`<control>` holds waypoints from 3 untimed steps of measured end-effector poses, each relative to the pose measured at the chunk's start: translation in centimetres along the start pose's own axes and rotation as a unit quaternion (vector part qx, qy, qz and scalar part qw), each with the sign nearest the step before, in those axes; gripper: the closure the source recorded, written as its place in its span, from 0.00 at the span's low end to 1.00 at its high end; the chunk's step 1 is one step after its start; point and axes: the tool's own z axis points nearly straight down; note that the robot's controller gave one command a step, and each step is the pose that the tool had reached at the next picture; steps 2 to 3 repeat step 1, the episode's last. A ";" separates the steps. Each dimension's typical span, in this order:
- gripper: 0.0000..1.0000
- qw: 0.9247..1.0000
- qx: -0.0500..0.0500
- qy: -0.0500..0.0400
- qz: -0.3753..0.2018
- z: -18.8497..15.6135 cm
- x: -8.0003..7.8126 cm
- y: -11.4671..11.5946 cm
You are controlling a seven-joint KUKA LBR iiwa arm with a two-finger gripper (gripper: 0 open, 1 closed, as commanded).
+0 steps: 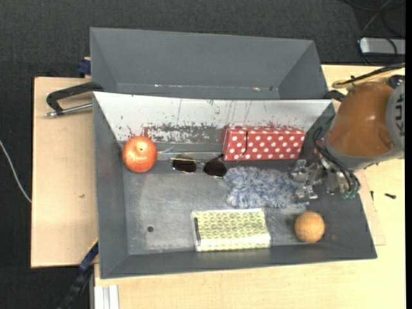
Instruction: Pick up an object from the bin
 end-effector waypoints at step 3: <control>1.00 1.000 0.001 -0.005 -0.023 -18.4 0.7 3.7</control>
Offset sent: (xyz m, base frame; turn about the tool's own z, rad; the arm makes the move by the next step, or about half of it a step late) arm 0.0000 0.0000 0.0000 0.0000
